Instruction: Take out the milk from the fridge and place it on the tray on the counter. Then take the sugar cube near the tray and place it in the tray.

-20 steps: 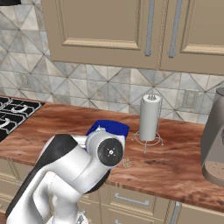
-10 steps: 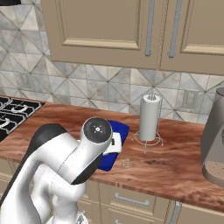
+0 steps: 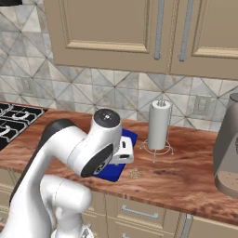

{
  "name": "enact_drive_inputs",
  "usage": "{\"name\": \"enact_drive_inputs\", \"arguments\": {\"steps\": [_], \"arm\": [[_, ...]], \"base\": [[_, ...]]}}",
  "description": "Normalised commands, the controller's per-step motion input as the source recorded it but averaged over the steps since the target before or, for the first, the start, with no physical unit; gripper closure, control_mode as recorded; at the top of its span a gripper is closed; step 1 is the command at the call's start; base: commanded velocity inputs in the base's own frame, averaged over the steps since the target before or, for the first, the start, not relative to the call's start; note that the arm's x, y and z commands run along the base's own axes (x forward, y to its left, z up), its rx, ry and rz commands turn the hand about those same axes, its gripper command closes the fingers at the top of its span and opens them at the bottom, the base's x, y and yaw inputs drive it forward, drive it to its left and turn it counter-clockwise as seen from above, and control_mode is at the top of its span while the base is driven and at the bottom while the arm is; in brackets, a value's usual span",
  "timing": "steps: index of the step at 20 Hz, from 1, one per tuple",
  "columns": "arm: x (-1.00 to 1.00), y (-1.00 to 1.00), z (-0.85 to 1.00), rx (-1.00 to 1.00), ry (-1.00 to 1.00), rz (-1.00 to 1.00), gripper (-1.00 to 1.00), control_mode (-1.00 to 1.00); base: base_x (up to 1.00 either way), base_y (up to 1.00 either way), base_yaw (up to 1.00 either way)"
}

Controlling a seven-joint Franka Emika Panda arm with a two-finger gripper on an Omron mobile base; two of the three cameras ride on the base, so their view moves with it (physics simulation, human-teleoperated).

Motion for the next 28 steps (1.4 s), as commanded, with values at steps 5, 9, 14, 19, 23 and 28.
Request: {"name": "enact_drive_inputs", "arguments": {"steps": [5,9,14,19,23,28], "arm": [[0.00,-0.27,-0.17,-0.13,0.11,0.06,-1.00,-1.00],[-0.05,-0.33,-0.29,-0.17,0.00,0.08,-1.00,-1.00],[0.00,-0.14,-0.36,-0.13,-0.05,0.02,-1.00,-1.00],[0.21,-0.12,-0.25,-0.04,-0.07,0.02,-1.00,-1.00],[0.30,-0.17,-0.17,0.02,-0.03,0.00,-1.00,-1.00],[0.38,-0.25,-0.03,0.12,0.00,0.00,-1.00,-1.00]], "base": [[0.00,0.00,0.00],[0.00,0.00,0.00],[0.00,0.00,0.00],[0.00,0.00,0.00],[0.00,0.00,0.00],[0.00,0.00,0.00]]}}
